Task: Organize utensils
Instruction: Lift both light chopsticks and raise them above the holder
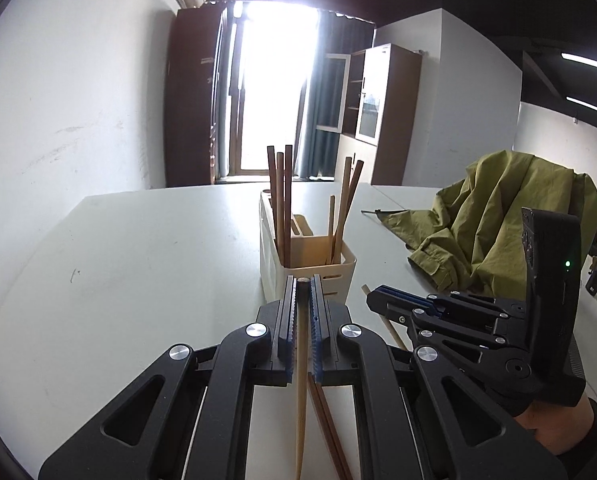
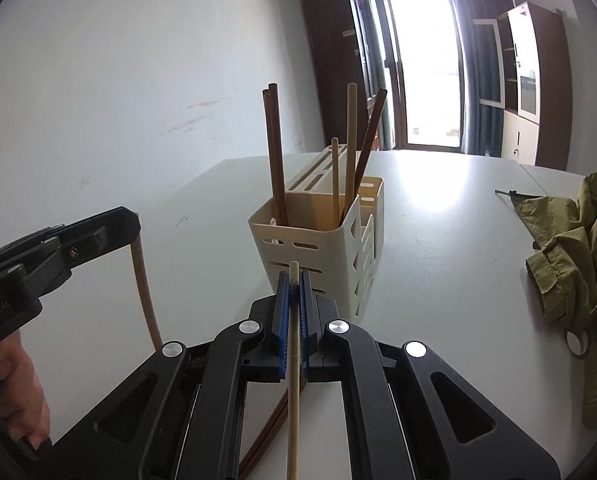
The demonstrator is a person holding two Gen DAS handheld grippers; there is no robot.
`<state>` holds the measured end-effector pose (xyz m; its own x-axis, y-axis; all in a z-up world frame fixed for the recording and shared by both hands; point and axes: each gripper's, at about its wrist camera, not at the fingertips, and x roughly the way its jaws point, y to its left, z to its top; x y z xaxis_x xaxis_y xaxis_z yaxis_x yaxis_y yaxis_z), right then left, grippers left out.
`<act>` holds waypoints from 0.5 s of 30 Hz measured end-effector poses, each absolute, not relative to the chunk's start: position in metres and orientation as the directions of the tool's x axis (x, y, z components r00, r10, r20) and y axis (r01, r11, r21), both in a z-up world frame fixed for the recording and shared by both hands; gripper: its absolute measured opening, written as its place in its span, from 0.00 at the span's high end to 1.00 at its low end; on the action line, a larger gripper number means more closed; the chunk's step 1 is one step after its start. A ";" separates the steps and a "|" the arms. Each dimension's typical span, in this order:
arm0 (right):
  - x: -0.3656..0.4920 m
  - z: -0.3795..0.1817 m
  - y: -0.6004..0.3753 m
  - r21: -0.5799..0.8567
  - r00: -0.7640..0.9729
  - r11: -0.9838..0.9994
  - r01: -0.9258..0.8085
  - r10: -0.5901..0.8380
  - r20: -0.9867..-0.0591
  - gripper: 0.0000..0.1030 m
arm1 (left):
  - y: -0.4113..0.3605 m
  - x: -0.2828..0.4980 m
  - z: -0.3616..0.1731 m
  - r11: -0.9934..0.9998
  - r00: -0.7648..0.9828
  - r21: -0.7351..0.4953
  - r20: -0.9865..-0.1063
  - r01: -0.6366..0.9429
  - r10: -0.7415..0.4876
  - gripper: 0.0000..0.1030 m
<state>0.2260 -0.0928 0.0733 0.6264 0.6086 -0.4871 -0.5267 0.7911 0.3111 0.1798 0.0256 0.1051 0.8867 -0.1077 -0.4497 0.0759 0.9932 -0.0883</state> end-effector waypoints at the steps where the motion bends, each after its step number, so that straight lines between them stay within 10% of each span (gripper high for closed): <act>1: 0.226 0.078 -0.095 0.316 0.634 0.788 -0.529 0.614 -0.470 0.95 | 0.025 0.178 0.109 0.993 0.891 -0.088 -0.439 0.082 -0.112 0.95; 15: 0.225 0.116 -0.124 0.373 0.718 0.721 -0.583 0.673 -0.178 0.95 | 0.019 0.179 0.144 0.993 0.950 -0.086 -0.293 0.080 -0.102 0.95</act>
<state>0.2250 -0.1243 0.1160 0.7182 0.6727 -0.1782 -0.5831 0.7215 0.3735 0.1785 0.0187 0.1445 0.9505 -0.1024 -0.2934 0.0804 0.9930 -0.0861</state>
